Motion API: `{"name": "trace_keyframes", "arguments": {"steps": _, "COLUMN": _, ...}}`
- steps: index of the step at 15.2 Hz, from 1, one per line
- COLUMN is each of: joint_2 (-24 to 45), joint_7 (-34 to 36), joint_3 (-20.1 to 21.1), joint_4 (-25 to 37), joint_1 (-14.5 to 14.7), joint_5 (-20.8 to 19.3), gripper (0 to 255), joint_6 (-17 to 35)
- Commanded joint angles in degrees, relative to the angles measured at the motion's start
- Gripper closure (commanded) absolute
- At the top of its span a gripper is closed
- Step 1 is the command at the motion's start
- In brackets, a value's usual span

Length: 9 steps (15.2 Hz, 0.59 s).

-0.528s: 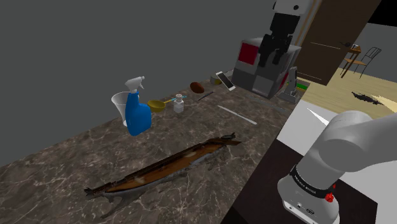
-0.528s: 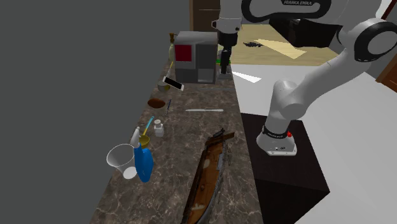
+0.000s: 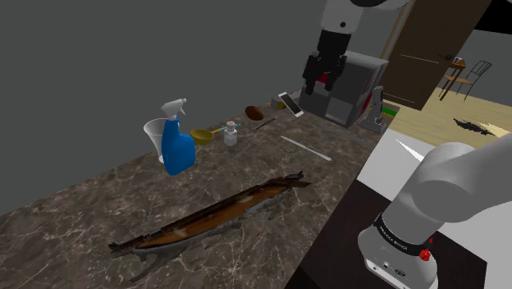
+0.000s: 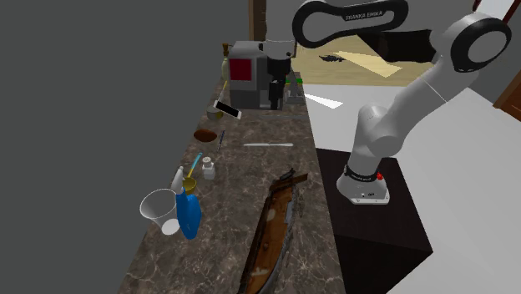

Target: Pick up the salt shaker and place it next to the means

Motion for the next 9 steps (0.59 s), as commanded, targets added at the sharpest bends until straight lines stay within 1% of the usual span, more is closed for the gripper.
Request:
{"name": "trace_keyframes", "arguments": {"steps": 1, "joint_2": 3.57, "joint_7": 1.46, "joint_3": 1.15, "joint_4": 0.72, "joint_1": 0.46, "joint_5": 0.59, "gripper": 0, "joint_6": 2.93}}
{"name": "trace_keyframes", "arguments": {"steps": 9, "joint_2": 19.17, "joint_7": 6.64, "joint_3": 4.92, "joint_4": 7.03, "joint_1": 1.79, "joint_5": 1.24, "gripper": 0, "joint_6": 12.23}}
